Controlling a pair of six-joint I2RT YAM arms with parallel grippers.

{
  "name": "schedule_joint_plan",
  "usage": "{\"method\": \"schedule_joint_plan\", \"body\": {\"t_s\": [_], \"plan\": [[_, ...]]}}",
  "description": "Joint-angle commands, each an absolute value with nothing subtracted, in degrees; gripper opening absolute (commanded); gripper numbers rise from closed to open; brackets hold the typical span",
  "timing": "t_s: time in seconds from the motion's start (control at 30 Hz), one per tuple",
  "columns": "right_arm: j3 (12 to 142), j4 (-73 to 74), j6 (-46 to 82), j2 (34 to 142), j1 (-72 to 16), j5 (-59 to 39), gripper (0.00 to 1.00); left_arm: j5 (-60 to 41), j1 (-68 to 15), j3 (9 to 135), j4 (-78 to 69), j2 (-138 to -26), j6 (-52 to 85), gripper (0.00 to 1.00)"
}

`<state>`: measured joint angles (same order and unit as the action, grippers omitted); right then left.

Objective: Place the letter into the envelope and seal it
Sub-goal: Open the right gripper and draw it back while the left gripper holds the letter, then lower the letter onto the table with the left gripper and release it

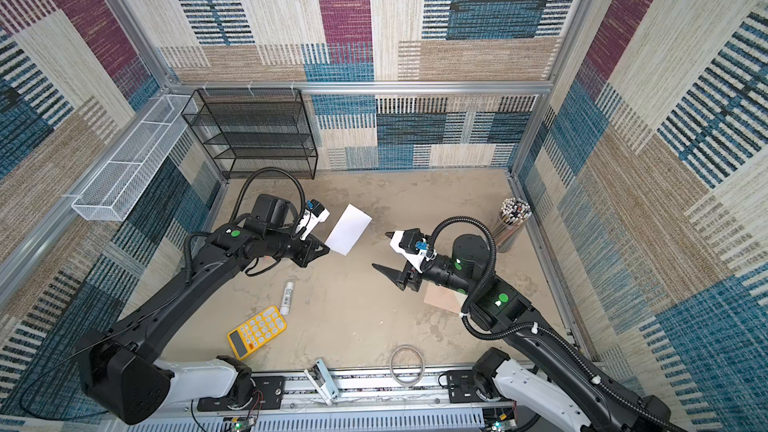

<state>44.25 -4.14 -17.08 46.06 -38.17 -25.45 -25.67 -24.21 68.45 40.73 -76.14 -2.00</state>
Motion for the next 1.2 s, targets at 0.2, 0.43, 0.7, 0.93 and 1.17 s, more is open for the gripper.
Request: {"method": "schedule_joint_plan", "body": {"t_s": [0.2,0.43,0.7,0.93,1.17], "plan": [[40.54,2.12,-9.45,46.92,-38.21,-25.72,0.73,-27.42,-19.80,69.49,37.85,-81.25,7.71,0.00],[38.85,4.77,-4.38,48.65,-38.18,-25.22,0.72,-30.53,-16.84,70.48,35.74,-88.49,11.70,0.00],[37.44,6.14,-1.26,49.48,-38.16,-23.15,0.71,-35.70,-13.42,72.32,32.97,-97.70,14.40,0.00],[37.35,6.77,-0.05,51.59,-38.16,-22.86,0.71,-38.45,-10.34,74.66,31.71,-105.08,16.18,0.00],[37.79,6.86,-0.16,52.73,-38.22,-21.96,0.71,-35.64,-7.74,74.25,34.29,-109.29,16.75,0.00]]}}
